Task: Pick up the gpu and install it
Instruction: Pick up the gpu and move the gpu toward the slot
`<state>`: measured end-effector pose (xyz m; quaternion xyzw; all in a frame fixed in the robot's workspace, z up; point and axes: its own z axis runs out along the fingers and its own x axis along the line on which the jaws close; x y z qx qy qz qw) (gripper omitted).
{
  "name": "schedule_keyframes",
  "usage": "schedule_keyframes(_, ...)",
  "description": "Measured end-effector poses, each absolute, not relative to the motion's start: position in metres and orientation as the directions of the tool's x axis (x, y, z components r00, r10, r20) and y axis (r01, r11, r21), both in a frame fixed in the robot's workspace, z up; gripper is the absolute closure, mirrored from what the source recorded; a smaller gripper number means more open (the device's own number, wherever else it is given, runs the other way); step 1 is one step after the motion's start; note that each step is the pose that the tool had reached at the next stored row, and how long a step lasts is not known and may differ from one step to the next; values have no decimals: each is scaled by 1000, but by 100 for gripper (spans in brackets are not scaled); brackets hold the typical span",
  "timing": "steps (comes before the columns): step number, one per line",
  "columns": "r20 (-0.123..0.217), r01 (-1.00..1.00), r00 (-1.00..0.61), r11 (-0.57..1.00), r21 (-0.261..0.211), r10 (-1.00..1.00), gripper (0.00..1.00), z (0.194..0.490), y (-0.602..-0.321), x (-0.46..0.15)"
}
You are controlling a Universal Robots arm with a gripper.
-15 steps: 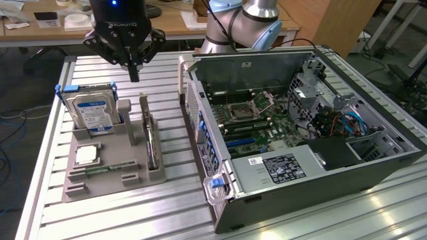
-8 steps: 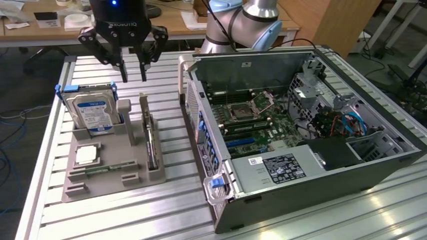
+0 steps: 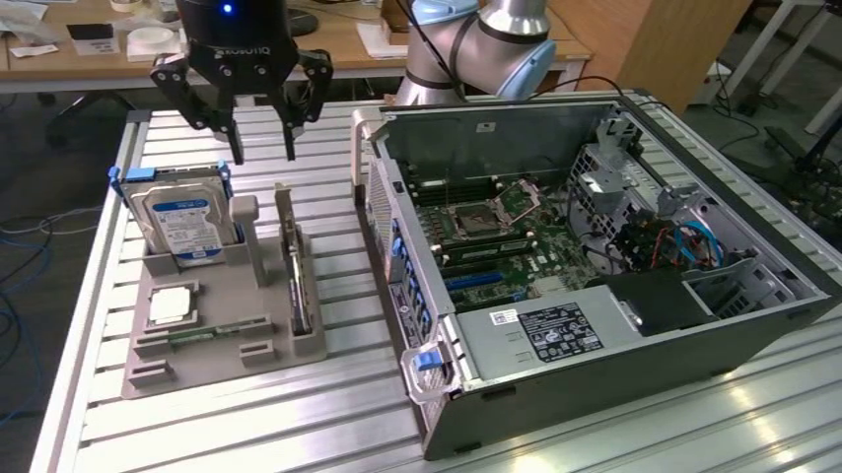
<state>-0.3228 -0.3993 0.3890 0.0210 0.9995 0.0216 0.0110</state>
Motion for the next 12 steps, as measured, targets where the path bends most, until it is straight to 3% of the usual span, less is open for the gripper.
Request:
schedule_keyframes(5, -19, 19, -1000, 999, 42, 20, 47, 385, -407, -323)
schedule_keyframes(7, -19, 19, -1000, 999, 41, 20, 40, 383, -414, -323)
schedule_keyframes(9, -19, 19, -1000, 999, 40, 20, 40, 380, -418, -323)
schedule_keyframes(10, -19, 19, -1000, 999, 39, 20, 34, 379, -419, -323)
schedule_keyframes(12, -19, 19, -1000, 999, 37, 20, 34, 376, -419, -322)
